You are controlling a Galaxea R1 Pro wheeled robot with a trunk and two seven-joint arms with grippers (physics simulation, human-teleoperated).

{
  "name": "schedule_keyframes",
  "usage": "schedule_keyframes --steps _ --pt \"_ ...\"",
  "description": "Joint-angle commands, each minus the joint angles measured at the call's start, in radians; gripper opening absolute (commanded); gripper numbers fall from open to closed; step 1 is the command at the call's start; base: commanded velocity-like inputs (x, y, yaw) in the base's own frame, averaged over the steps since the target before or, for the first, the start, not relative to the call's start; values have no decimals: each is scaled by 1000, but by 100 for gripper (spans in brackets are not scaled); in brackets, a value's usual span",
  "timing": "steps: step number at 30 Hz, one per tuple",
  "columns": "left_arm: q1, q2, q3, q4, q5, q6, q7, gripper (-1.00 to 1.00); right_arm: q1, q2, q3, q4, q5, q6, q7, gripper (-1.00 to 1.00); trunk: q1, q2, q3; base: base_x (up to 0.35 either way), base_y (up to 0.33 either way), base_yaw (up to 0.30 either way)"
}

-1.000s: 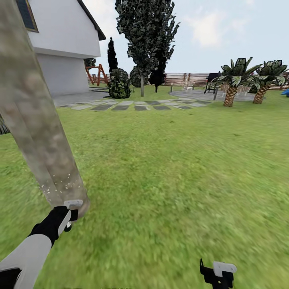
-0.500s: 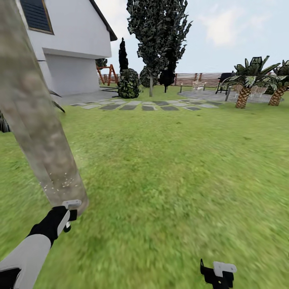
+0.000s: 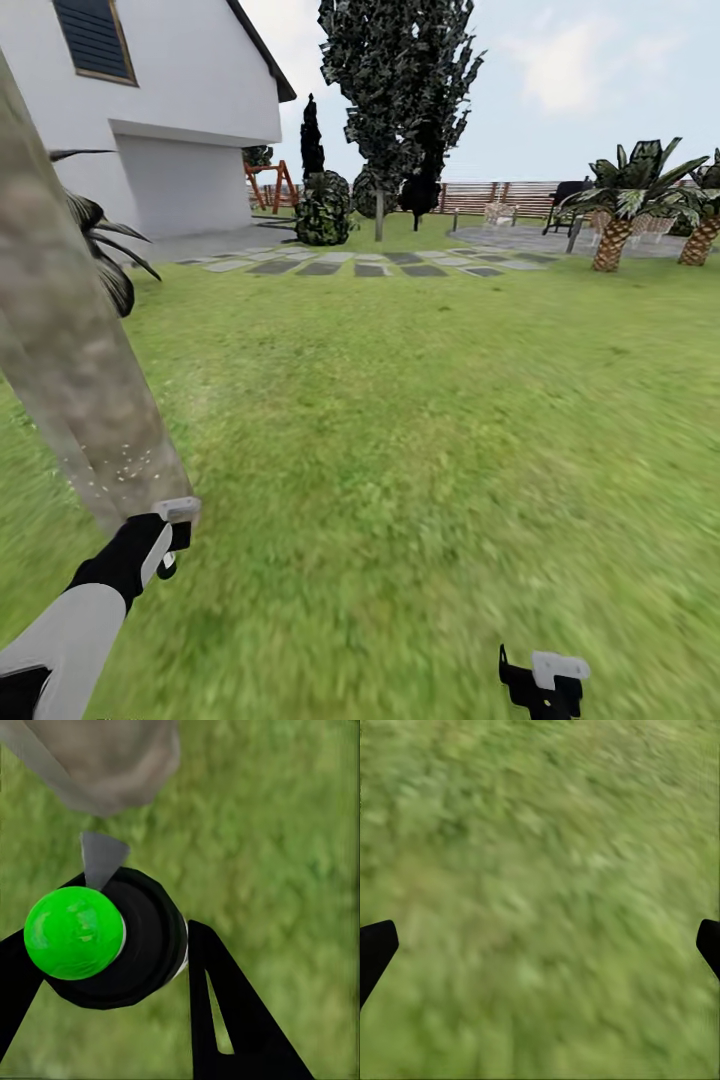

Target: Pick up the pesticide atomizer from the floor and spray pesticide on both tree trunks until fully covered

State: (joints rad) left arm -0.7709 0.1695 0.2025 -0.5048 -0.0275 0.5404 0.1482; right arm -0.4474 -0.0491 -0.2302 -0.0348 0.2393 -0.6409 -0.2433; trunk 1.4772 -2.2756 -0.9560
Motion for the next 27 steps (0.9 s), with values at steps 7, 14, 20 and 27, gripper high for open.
schedule_keyframes --steps 7,14,20,27 --pt "-1 -2 3 -1 -4 4 1 -100 -1 0 -5 1 11 -2 -5 100 0 0 -1 156 -244 269" --pt "-1 -3 2 -1 -5 4 1 -100 -1 0 -4 1 11 -2 -5 100 0 0 -1 201 -226 277" --pt "-1 -4 -1 -1 -5 4 1 -100 -1 1 -4 1 11 -2 -5 100 0 0 -1 233 -200 277" --pt "-1 -5 -2 -1 -6 4 1 -100 -1 1 -4 1 11 -2 -5 100 0 0 -1 231 -200 277"
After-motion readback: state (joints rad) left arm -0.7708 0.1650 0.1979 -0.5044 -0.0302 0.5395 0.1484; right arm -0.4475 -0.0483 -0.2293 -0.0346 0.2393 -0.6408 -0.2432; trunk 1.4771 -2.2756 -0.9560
